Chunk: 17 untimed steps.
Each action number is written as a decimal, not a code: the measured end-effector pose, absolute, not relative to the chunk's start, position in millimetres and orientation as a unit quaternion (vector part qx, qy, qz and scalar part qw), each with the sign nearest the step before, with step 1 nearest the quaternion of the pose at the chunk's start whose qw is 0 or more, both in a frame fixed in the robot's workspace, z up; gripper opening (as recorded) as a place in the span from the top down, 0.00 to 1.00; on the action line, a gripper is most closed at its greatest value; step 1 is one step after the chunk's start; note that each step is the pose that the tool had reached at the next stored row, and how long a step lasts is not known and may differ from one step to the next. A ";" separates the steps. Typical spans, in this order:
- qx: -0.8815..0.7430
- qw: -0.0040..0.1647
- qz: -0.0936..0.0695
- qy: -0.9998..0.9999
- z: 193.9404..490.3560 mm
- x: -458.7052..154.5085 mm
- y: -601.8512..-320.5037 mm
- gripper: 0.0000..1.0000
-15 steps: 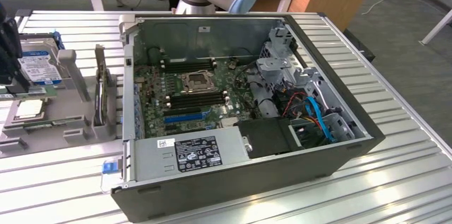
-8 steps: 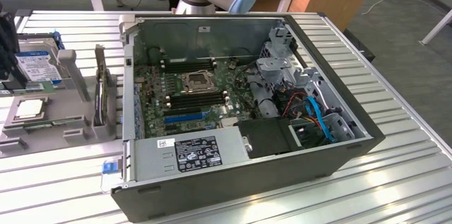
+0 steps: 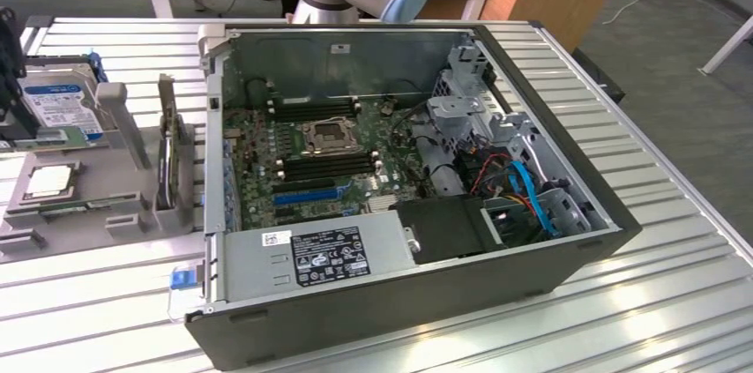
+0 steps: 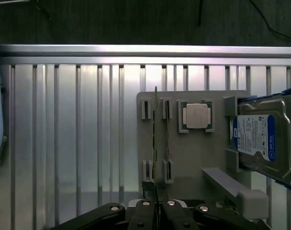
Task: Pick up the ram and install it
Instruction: 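Pick up the ram and move it above insertion slot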
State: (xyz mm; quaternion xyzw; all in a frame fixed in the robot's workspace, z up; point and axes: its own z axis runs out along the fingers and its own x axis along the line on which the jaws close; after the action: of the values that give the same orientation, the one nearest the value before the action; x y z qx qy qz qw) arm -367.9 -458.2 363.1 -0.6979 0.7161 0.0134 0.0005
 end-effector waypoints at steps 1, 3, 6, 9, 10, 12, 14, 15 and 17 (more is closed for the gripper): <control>-0.698 0.000 0.013 0.716 364.6 -367.9 -458.2 0.88; -0.697 0.001 0.013 0.717 367.8 -367.9 -458.2 0.88; -0.697 0.000 0.013 0.717 372.7 -367.8 -458.2 0.88; -0.696 0.001 0.013 0.718 376.8 -367.8 -458.2 0.88; -0.696 0.000 0.013 0.718 378.2 -367.8 -458.2 0.88; -0.696 0.001 0.013 0.718 380.6 -367.8 -458.2 0.88; -0.696 0.001 0.013 0.718 382.6 -367.8 -458.2 0.88; -0.696 0.001 0.013 0.718 383.6 -367.8 -458.2 0.88; -0.695 0.001 0.013 0.719 385.4 -367.8 -458.2 0.88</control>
State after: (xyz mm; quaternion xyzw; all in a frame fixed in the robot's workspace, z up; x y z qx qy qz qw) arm -367.8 -458.2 385.4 -0.6954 0.7185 0.0134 0.0005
